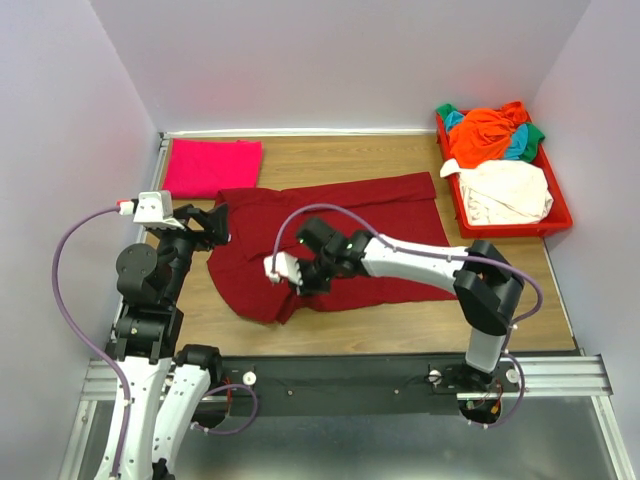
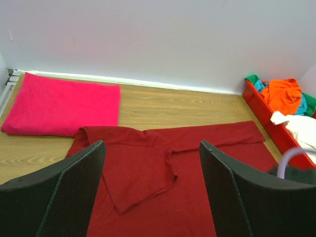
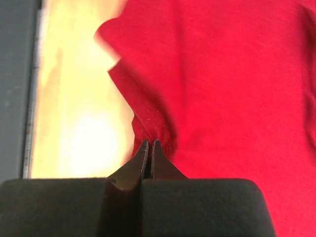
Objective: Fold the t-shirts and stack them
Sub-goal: Fold the tshirt
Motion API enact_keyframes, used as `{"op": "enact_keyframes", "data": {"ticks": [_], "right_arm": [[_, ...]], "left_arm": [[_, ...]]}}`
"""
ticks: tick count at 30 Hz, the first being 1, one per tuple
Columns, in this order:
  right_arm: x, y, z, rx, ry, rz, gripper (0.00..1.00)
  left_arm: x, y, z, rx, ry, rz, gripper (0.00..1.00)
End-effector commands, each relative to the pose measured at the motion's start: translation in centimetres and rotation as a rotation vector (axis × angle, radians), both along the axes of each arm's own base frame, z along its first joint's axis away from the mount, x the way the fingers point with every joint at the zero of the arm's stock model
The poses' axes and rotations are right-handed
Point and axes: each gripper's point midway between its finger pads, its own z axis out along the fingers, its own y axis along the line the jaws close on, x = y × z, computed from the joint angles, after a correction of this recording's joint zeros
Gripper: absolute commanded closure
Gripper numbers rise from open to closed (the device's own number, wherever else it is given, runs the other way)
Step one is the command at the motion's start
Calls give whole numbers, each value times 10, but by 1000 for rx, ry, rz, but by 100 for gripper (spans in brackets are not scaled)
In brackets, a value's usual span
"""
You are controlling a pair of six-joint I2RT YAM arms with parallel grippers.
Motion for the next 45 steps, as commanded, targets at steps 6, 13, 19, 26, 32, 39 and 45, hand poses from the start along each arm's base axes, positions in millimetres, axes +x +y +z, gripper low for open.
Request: {"op": "enact_keyframes", "data": {"ticks": [6,13,19,26,32,39,45], "right_arm": [[67,-36,-1,25,130,-315,49],[89,-50,32,117,116,-344,45],[57,-63,63,209,122,-130,45],[86,-137,82,210,111,-290,40],[91,-177,55,159,179,-448,38],[105,-213,52,193,227,-591,38],[105,-227,52,209,216,-621,38]], "left_arm": [[5,-20,-4,19,4,-117,16],[14,-50,-26,59,74,-298,17],[22,-83,-54,116,209,-532,25],[34,-99,-131,49,730,-467,37],[-20,-132,-172,-112,855,-380,32],[-66,-152,-219,-423,1067,-156,40],[-56,-151,-242,-561,1100,39,48]]}}
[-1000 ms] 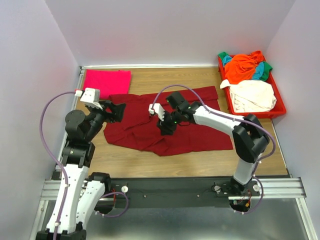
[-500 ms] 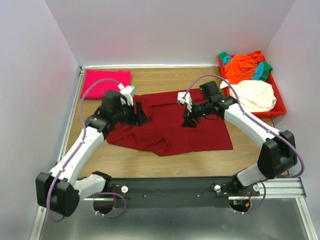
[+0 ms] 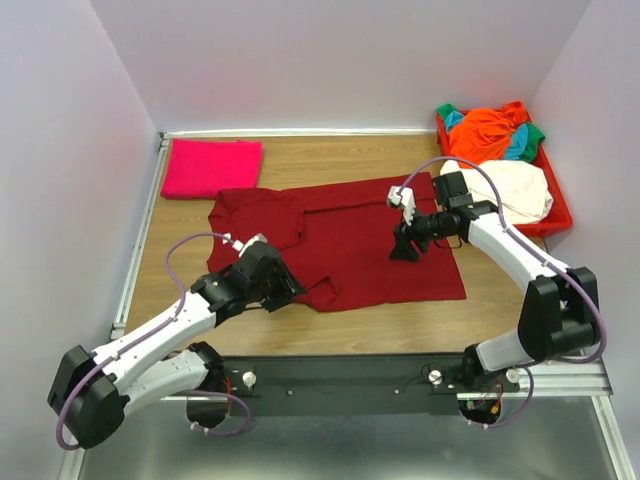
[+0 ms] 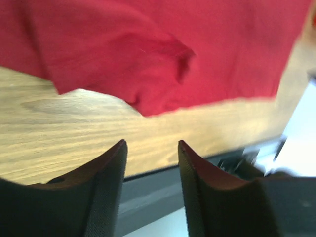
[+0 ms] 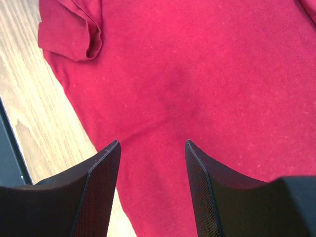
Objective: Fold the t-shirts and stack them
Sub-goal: Fold the tshirt
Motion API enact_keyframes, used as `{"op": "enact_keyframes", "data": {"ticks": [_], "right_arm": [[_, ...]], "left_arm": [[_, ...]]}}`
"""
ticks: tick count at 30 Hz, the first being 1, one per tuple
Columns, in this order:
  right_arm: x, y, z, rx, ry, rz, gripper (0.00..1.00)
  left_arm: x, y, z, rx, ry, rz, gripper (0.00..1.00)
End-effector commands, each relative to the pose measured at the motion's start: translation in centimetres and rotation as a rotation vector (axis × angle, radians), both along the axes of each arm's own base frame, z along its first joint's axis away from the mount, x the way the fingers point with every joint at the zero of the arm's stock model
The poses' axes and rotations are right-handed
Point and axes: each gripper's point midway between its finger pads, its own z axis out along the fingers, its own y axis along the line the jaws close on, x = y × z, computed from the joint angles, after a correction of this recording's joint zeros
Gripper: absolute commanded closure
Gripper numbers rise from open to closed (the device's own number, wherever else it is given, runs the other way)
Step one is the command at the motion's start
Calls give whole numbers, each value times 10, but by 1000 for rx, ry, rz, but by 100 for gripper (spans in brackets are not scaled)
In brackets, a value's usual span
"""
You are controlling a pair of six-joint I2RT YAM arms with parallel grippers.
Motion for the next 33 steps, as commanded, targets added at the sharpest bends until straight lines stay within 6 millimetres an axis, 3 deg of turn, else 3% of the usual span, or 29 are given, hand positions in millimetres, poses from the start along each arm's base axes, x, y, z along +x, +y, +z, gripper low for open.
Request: {"op": "enact_keyframes", "data": {"ticks": [1,6,11,15,24,33], "right_arm": [[-5,-3,8,43,3,-8,38],[-4,-7,5,42,9,-18,38],[-5,-8,4,47,14,-19,38],[-4,-10,4,50,18,-25,38],[-4,-11,1,52,33,-31,38],[-4,-13,0,60,41,-37,38]], "left_arm": [[28,14,-4,-3,10,299,50],[31,27,-19,-4,56,447,50],[22,38,-50,60,121,493,44],[20,42,-64,73,147,525,43],[33,48,-75,99,125,569,48],[43,53,-63,137,89,574,59]]}}
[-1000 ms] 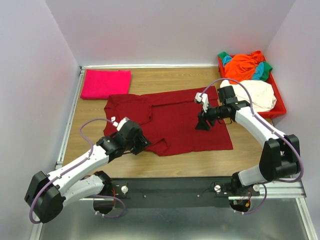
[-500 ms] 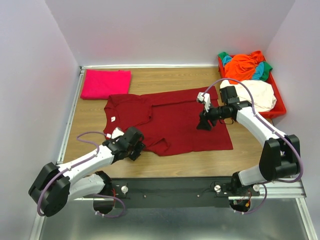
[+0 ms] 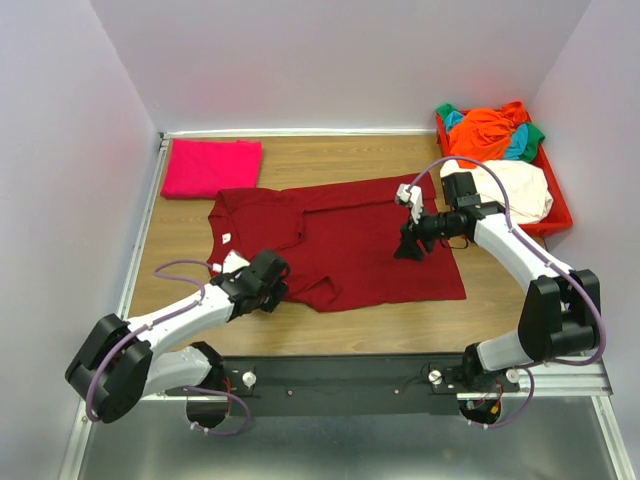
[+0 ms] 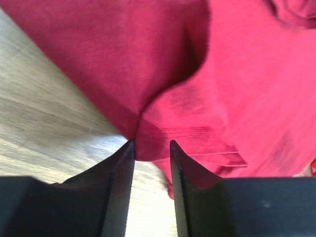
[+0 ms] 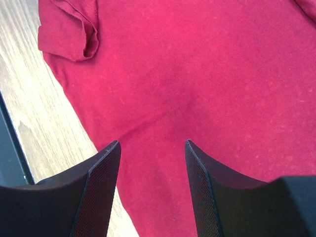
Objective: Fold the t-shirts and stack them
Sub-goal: Fold the tshirt
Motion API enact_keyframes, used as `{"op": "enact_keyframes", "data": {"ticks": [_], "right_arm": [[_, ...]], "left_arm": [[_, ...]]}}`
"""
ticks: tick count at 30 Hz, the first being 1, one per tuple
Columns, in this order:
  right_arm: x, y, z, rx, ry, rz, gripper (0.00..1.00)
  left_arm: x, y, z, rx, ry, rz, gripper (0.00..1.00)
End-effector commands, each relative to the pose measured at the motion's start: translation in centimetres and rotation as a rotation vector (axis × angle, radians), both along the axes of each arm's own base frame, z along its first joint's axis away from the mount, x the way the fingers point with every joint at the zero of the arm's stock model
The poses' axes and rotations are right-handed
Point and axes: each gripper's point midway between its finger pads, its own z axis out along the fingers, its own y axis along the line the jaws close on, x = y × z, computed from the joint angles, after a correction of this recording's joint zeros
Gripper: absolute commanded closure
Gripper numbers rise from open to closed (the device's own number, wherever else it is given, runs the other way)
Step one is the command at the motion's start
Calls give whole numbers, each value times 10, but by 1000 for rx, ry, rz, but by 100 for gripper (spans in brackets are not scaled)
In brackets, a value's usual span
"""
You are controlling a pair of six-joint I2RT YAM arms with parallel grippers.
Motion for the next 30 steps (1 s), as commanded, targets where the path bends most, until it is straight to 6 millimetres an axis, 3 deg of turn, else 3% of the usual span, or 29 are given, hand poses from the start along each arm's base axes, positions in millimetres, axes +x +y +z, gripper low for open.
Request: {"op": "enact_keyframes", "data": {"ticks": [1,2,9,13,20,27,30], "right_arm": [[-7,1,-2,26,27,8,38],[-7,1,-1,27,26,9,38],[-6,0,0,32,29,3,39],[-6,-1,0,33,28,0,39],[-8,-18,-11,-73,-29,10,39],[-65,-78,-29,-404,-193,221,36],[-79,-93,-37,-485,-235,308,36]], "left_arm": [[11,11,11,51,-58,35,60],[11,12,11,52,-59,39,69],[6,14,5,46,-53,34,89],[11,12,15,39,-93,17,100],[19,6,58,-3,-204,-34,100],[4,-2,90,-80,-225,-111,100],[-2,-1,107,-105,-233,-123,100]]}}
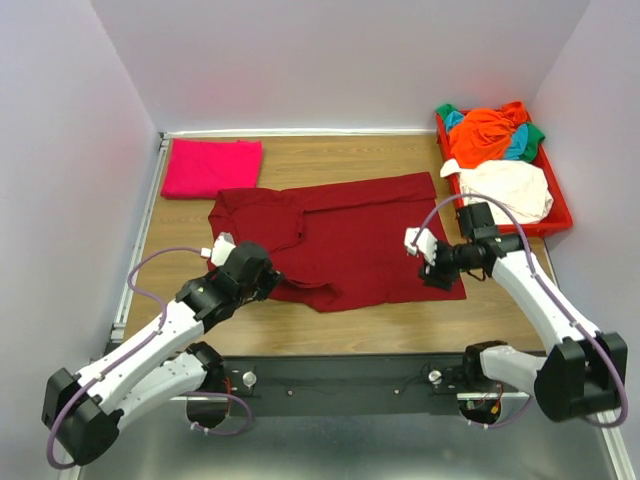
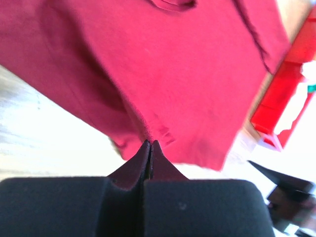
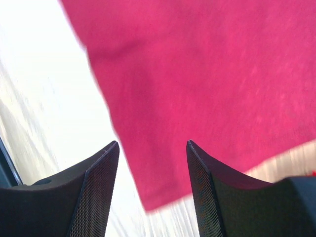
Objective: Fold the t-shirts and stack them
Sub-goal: Fold the tshirt
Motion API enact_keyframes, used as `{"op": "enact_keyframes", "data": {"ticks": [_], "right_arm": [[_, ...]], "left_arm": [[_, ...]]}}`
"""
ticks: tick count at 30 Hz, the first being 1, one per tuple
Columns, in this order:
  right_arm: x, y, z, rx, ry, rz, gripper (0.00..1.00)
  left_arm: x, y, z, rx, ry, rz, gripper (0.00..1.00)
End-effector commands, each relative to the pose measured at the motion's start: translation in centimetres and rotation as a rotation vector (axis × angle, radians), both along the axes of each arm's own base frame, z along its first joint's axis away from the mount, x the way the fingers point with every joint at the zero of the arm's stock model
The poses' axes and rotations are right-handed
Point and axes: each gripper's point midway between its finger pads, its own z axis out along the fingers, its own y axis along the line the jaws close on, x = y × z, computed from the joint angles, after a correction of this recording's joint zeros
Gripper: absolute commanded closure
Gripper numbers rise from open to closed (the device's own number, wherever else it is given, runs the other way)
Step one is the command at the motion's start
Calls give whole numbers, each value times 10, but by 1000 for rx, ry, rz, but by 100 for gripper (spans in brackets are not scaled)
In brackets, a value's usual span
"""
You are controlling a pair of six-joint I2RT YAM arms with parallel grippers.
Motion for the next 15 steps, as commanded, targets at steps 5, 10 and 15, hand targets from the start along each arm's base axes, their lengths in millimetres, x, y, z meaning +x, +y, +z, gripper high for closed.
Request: {"op": "enact_keyframes", "data": {"ticks": [5,10,15], "right_arm": [[-41,-46,-31,-268,-36,221,36],[-44,-52,-36,-302,-24,230,36],[-44,-54,-34,-308,-25,228,36]], "left_arm": [[-20,-1,50,-79,-15,-56,100],[-34,-11,74,-173,-10,-118,100],[-50,-7,84,-189,10,-150,100]]}}
